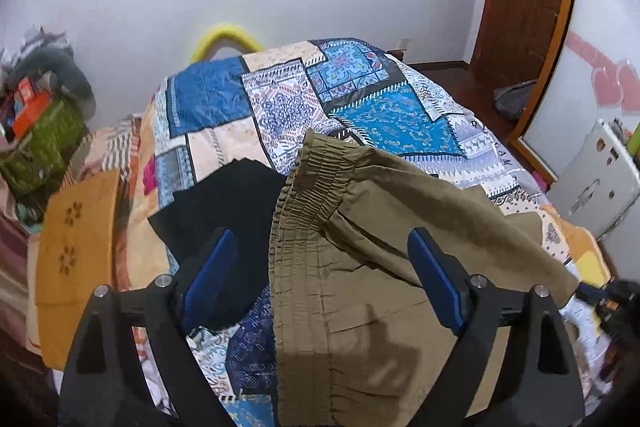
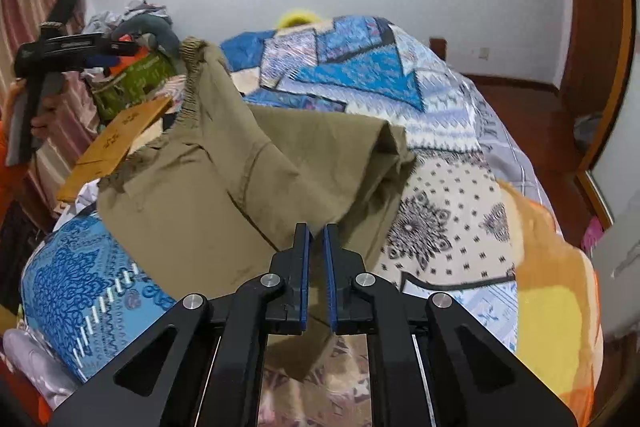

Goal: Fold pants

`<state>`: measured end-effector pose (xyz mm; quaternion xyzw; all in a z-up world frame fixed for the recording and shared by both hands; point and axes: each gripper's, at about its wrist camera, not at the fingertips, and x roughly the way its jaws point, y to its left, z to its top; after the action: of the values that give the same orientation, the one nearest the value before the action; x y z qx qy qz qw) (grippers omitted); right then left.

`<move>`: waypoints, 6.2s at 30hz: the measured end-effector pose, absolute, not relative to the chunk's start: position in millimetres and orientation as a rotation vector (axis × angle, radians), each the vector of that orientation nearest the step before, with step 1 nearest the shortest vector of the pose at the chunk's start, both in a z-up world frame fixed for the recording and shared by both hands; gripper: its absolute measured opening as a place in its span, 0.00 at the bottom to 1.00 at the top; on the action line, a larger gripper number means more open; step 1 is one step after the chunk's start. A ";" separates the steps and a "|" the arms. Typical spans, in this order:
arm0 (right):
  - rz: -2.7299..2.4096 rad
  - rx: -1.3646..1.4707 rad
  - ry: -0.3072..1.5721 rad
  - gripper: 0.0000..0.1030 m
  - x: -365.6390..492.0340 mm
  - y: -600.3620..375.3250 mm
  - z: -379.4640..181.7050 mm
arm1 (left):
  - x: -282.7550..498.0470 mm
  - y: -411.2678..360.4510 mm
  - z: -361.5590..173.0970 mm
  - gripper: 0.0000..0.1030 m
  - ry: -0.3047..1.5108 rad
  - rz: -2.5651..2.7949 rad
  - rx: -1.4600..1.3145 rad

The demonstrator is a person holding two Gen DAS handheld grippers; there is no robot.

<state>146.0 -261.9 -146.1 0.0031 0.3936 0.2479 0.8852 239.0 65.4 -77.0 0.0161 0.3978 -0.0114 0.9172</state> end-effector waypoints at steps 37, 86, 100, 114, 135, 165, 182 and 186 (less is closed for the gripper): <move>0.916 -0.287 0.886 0.08 296.8 -31.0 -103.2 | 226.7 151.4 -125.3 0.93 0.816 0.086 -0.080; 0.551 0.258 1.104 0.45 160.0 -235.2 -190.3 | 232.1 146.0 -223.3 0.49 1.114 -0.097 -0.307; 0.521 0.071 0.949 0.05 167.3 -228.3 -166.3 | 208.8 106.8 -151.9 0.07 0.898 0.048 -0.001; 0.442 0.006 0.884 0.05 180.3 -261.5 -142.3 | 197.6 92.6 -165.5 0.05 1.003 -0.022 -0.060; 0.551 -0.062 0.849 0.41 139.9 -232.4 -109.1 | 139.0 52.9 -135.9 0.50 0.867 -0.056 0.221; 0.763 -0.336 0.879 0.16 149.5 -108.5 -157.7 | 166.0 -7.7 -158.5 0.63 0.962 -0.223 0.290; 0.820 -0.210 0.794 0.05 131.7 -122.4 -118.6 | 144.6 -9.6 -143.1 0.15 0.878 -0.213 0.290; 0.829 -0.229 0.783 0.05 119.9 -122.4 -113.7 | 133.1 -8.6 -144.2 0.14 0.892 -0.234 0.278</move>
<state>119.9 -122.4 -113.7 -0.1079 0.3696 0.3917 0.8357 133.1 -8.6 -144.2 0.1335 0.4288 -0.1124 0.8864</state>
